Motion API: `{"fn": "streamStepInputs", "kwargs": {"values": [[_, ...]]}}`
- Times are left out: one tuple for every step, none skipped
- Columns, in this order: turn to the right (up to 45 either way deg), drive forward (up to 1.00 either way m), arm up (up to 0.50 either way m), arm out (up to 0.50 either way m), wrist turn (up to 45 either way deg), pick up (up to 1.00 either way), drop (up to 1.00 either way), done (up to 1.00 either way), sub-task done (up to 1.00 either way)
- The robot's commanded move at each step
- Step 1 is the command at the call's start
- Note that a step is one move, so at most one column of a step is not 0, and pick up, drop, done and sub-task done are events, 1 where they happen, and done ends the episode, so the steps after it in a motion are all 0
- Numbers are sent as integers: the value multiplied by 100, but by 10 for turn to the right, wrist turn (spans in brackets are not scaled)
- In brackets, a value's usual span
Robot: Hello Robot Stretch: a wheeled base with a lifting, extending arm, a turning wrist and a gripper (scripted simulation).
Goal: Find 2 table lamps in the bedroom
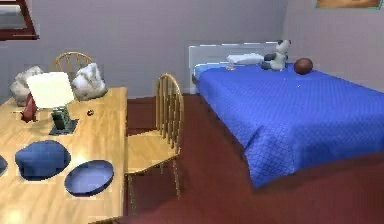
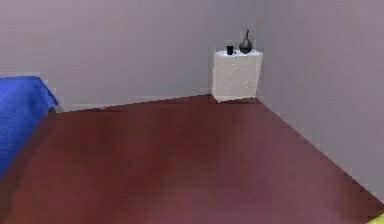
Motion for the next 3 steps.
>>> {"fn": "streamStepInputs", "kwargs": {"values": [[-450, 0, 0, 0, 0, 0, 0, 0, 0], [0, 0, 0, 0, 0, 0, 0, 0, 100], [-450, 0, 0, 0, 0, 0, 0, 0, 0]]}}
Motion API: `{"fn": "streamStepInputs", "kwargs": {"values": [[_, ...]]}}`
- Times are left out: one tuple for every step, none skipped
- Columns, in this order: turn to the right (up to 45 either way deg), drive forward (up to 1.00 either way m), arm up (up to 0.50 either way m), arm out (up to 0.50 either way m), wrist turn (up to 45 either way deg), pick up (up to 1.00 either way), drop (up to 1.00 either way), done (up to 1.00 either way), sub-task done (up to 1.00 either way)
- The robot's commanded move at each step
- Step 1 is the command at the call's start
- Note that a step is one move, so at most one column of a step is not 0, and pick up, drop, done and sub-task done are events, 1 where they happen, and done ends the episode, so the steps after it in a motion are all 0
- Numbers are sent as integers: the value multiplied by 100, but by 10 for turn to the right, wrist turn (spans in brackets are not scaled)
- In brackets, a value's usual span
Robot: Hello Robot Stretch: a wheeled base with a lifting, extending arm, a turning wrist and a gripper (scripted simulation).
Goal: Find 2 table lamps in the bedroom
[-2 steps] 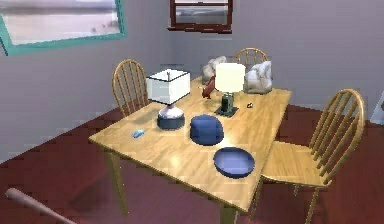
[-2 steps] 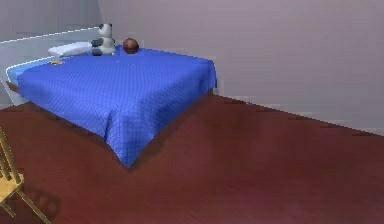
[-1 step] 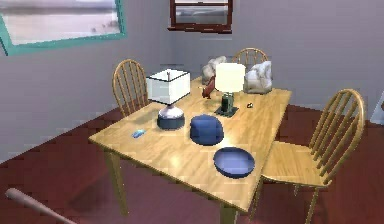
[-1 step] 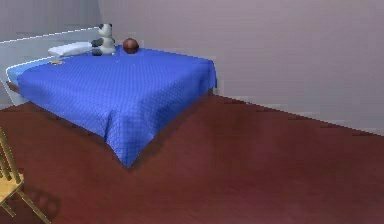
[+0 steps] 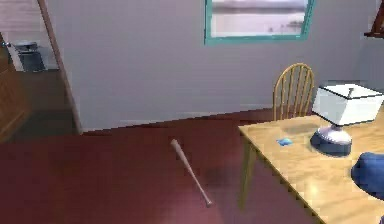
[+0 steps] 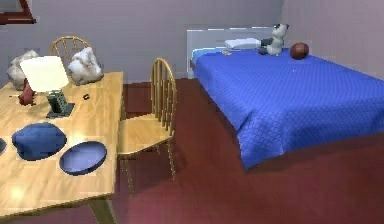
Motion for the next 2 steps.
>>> {"fn": "streamStepInputs", "kwargs": {"values": [[-270, 0, 0, 0, 0, 0, 0, 0, 0], [0, 100, 0, 0, 0, 0, 0, 0, 0]]}}
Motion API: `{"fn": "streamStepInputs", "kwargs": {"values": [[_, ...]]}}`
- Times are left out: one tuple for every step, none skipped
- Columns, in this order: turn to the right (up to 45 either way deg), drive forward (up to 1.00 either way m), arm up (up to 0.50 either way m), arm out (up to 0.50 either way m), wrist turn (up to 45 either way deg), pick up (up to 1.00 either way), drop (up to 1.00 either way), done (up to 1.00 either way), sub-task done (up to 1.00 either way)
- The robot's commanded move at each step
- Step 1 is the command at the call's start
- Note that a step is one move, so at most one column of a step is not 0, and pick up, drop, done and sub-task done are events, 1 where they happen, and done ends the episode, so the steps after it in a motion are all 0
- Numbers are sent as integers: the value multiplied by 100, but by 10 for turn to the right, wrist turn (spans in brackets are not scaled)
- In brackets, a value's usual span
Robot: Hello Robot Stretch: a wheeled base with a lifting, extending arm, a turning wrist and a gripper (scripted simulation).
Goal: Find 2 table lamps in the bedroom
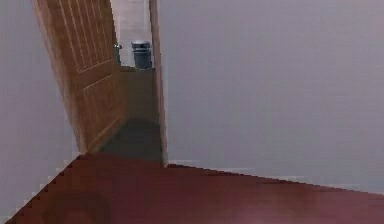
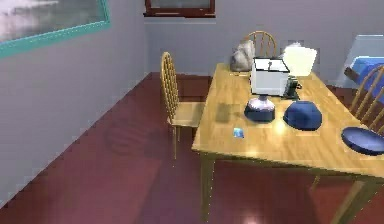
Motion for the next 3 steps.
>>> {"fn": "streamStepInputs", "kwargs": {"values": [[0, 100, 0, 0, 0, 0, 0, 0, 0], [450, 0, 0, 0, 0, 0, 0, 0, 0], [180, 0, 0, 0, 0, 0, 0, 0, 0]]}}
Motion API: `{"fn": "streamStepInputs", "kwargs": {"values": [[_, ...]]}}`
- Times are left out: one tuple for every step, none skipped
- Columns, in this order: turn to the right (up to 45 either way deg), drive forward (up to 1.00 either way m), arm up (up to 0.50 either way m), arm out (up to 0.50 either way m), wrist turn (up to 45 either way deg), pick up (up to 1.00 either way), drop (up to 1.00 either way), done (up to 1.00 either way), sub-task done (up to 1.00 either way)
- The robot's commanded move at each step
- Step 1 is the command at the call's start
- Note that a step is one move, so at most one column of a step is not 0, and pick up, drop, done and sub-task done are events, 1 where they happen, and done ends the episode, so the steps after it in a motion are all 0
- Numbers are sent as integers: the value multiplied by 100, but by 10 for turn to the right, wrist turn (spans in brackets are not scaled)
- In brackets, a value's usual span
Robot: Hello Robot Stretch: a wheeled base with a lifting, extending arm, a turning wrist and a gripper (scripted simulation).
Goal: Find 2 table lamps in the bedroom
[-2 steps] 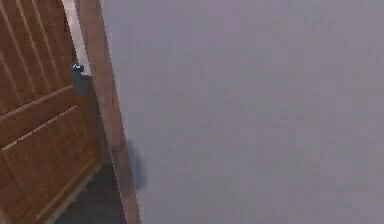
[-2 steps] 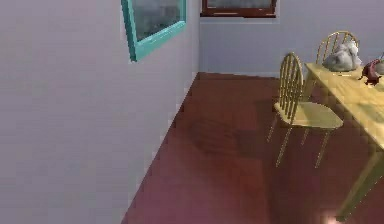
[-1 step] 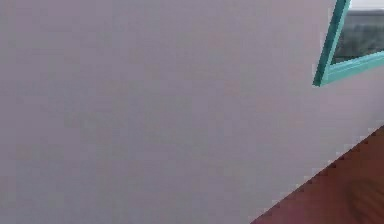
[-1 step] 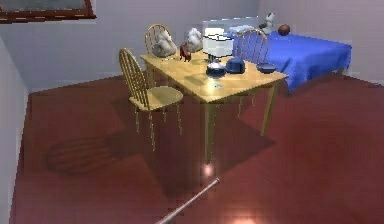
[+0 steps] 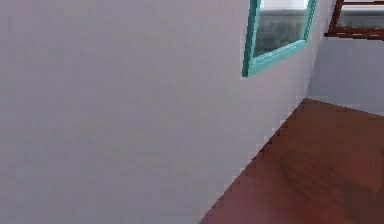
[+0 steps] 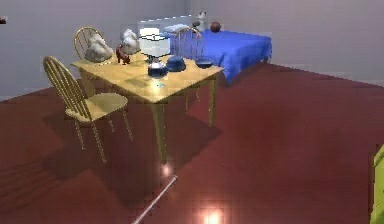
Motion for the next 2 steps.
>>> {"fn": "streamStepInputs", "kwargs": {"values": [[0, 70, 0, 0, 0, 0, 0, 0, 0], [90, 0, 0, 0, 0, 0, 0, 0, 0]]}}
